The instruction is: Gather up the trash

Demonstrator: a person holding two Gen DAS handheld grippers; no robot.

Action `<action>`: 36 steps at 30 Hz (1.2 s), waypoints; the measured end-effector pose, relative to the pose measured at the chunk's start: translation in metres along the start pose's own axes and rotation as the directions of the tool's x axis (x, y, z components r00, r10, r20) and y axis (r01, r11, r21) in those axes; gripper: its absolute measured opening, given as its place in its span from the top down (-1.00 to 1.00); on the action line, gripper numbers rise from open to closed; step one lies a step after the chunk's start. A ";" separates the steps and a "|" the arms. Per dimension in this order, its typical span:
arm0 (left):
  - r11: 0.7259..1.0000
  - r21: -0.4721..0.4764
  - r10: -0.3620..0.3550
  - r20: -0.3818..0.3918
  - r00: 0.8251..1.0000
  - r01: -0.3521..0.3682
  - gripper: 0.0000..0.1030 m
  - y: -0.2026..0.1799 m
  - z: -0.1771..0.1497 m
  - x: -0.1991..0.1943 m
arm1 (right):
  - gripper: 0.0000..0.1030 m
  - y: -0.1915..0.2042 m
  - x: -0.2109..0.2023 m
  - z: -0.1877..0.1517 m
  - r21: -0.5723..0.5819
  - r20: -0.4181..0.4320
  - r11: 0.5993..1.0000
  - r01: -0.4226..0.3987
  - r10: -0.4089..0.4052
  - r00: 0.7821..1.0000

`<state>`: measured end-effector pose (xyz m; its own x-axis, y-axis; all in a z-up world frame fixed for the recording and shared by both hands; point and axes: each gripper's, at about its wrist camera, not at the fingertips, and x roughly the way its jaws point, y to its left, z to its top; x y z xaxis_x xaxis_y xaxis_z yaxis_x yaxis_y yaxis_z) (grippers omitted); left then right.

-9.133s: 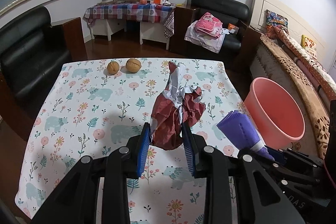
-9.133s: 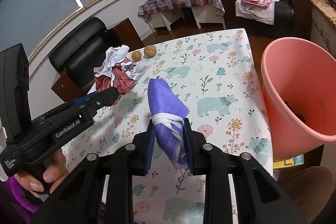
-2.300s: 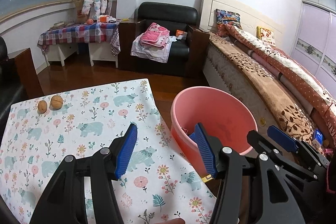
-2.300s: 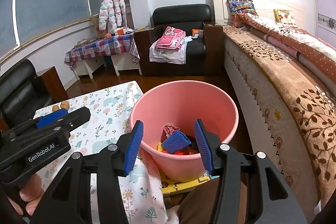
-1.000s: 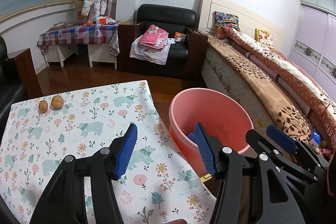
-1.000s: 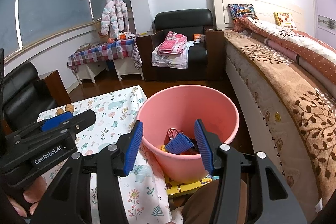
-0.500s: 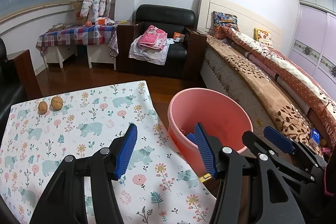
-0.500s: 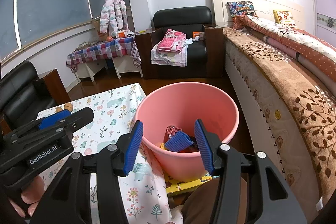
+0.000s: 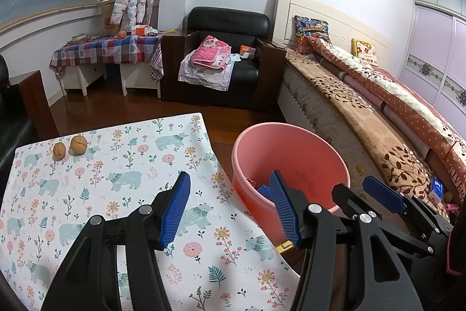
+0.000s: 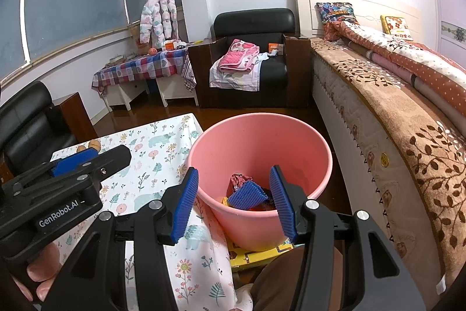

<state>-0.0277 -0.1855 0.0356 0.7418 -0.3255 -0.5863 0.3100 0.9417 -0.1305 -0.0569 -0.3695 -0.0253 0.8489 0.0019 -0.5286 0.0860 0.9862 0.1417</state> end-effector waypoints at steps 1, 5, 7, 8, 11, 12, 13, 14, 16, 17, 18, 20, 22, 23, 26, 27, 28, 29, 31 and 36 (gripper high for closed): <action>1.000 0.000 -0.001 0.000 1.000 0.001 -0.09 0.000 0.000 0.000 | 0.00 0.000 0.000 0.000 -0.001 -0.001 1.000 0.000 0.000 1.000; 1.000 0.000 0.000 0.000 1.000 0.000 -0.09 -0.001 0.000 0.000 | 0.00 0.001 0.000 0.000 0.001 -0.001 1.000 0.000 0.000 1.000; 1.000 0.001 0.001 0.000 1.000 -0.001 -0.09 0.000 0.000 0.000 | 0.00 0.000 0.000 0.000 0.001 -0.001 1.000 0.000 0.000 1.000; 1.000 0.001 0.001 0.000 1.000 -0.001 -0.09 -0.002 0.000 0.000 | 0.00 0.000 0.000 0.000 0.001 -0.002 1.000 0.001 -0.001 1.000; 1.000 0.000 0.000 -0.001 1.000 0.000 -0.09 -0.001 0.000 0.000 | 0.00 -0.001 0.000 0.000 0.001 -0.002 1.000 0.001 -0.001 1.000; 1.000 0.000 0.000 -0.001 1.000 0.000 -0.09 -0.001 0.000 0.000 | 0.00 -0.001 0.000 0.000 0.001 -0.001 1.000 0.000 0.000 1.000; 1.000 0.000 0.001 0.000 1.000 -0.001 -0.09 0.000 0.000 0.000 | 0.00 -0.002 -0.001 0.000 0.002 -0.001 1.000 0.000 0.000 1.000; 1.000 0.000 0.001 0.000 1.000 -0.001 -0.09 -0.001 0.000 0.000 | 0.00 -0.001 0.000 0.000 0.001 -0.002 1.000 0.000 0.000 1.000; 1.000 0.000 0.001 0.000 1.000 -0.001 -0.09 0.000 0.000 0.000 | 0.00 -0.001 0.000 0.000 -0.001 -0.004 1.000 0.001 -0.001 1.000; 1.000 0.000 0.000 0.000 1.000 0.000 -0.09 -0.001 0.000 0.000 | 0.00 -0.001 0.000 0.000 -0.001 -0.003 1.000 0.001 -0.001 1.000; 1.000 0.001 0.000 0.000 1.000 0.000 -0.09 -0.001 0.000 0.000 | 0.00 -0.001 0.000 0.000 0.000 -0.003 1.000 0.000 0.000 1.000; 1.000 0.000 0.001 0.000 1.000 -0.001 -0.09 -0.001 0.000 0.000 | 0.00 0.000 0.000 0.000 -0.001 -0.002 1.000 0.000 0.000 1.000; 1.000 -0.001 0.000 0.000 1.000 0.000 -0.09 0.000 0.000 0.000 | 0.00 0.000 0.000 0.001 -0.001 -0.002 1.000 0.000 0.000 1.000; 1.000 0.000 0.000 0.000 1.000 0.000 -0.09 -0.001 0.000 0.000 | 0.00 0.000 0.000 0.001 -0.001 -0.003 1.000 0.001 -0.001 1.000; 1.000 0.000 -0.001 0.000 1.000 0.001 -0.09 -0.002 0.000 0.000 | 0.00 0.000 0.000 0.001 0.000 -0.004 1.000 0.001 -0.001 1.000; 1.000 0.000 0.000 0.000 1.000 0.000 -0.09 0.000 0.000 0.000 | 0.00 0.001 0.000 0.001 -0.001 -0.004 1.000 0.001 -0.001 1.000; 1.000 0.000 0.000 0.000 1.000 0.000 -0.09 0.000 -0.001 0.000 | 0.00 0.000 0.000 0.001 -0.001 -0.004 1.000 0.002 -0.002 1.000; 1.000 0.000 -0.001 -0.001 1.000 0.001 -0.09 -0.002 0.000 0.000 | 0.00 0.000 -0.001 0.001 -0.001 -0.004 1.000 0.002 -0.002 1.000; 1.000 0.000 0.000 0.000 1.000 0.000 -0.09 0.000 -0.001 0.000 | 0.00 0.000 -0.001 0.001 -0.002 -0.003 1.000 0.001 -0.001 1.000; 1.000 -0.001 0.000 0.000 1.000 0.000 -0.09 -0.001 -0.001 0.000 | 0.00 0.000 0.000 0.001 -0.004 -0.007 1.000 0.002 -0.002 1.000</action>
<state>-0.0282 -0.1860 0.0352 0.7420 -0.3256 -0.5860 0.3095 0.9418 -0.1315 -0.0562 -0.3696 -0.0251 0.8448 0.0011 -0.5350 0.0859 0.9868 0.1375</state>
